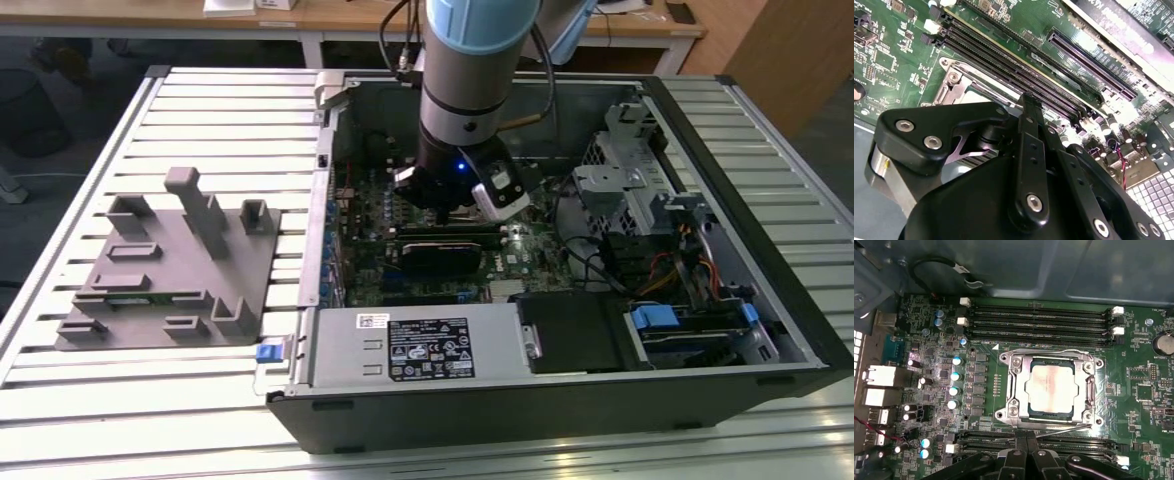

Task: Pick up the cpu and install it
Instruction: 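Install the second cpu locking lever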

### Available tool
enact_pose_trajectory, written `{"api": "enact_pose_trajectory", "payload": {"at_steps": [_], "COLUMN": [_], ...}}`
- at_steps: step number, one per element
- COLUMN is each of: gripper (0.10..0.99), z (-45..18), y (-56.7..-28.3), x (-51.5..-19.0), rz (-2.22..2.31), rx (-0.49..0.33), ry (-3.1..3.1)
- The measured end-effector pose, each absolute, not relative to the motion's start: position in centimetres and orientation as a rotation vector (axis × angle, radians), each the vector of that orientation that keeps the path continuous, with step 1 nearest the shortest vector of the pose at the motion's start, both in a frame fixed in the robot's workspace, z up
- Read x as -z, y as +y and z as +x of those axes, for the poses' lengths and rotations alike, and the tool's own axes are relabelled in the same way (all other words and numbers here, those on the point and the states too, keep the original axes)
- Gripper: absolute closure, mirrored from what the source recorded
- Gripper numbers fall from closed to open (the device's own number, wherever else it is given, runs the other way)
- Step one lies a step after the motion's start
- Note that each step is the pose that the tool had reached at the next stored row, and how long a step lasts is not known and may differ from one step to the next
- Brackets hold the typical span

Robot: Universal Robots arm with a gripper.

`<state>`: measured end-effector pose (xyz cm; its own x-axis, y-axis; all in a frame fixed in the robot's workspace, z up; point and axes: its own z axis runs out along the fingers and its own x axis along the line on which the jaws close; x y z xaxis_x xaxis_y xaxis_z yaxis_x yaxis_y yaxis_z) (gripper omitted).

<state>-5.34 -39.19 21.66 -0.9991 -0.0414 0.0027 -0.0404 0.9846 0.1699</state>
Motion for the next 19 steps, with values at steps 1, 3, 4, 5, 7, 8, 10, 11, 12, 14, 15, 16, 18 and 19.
{"api": "enact_pose_trajectory", "payload": {"at_steps": [1, 3, 4, 5, 7, 8, 10, 11, 12, 14, 15, 16, 18, 19], "gripper": [0.98, 0.98, 0.98, 0.98, 0.98, 0.98, 0.98, 0.98, 0.98, 0.98, 0.98, 0.98, 0.98, 0.98], "z": [-5.34, -5.36, -5.38, -5.43, -5.57, -5.67, -5.79, -5.82, -5.84, -5.87, -5.92, -6.0, -6.18, -6.27], "y": [-39.19, -39.24, -39.29, -39.37, -39.49, -39.58, -39.76, -39.86, -39.93, -40.02, -40.05, -40.07, -40.08, -40.07], "x": [-21.66, -21.63, -21.61, -21.57, -21.51, -21.49, -21.44, -21.41, -21.38, -21.33, -21.3, -21.27, -21.17, -21.08], "rz": [0.064, 0.064, 0.064, 0.064, 0.064, 0.064, 0.065, 0.065, 0.065, 0.065, 0.065, 0.065, 0.065, 0.065], "rx": [0.267, 0.27, 0.274, 0.281, 0.302, 0.313, 0.333, 0.34, 0.344, 0.353, 0.36, 0.367, 0.377, 0.379], "ry": [-3.123, -3.123, -3.123, -3.122, -3.121, -3.12, -3.118, -3.117, -3.117, -3.116, -3.115, -3.115, -3.114, -3.114]}}
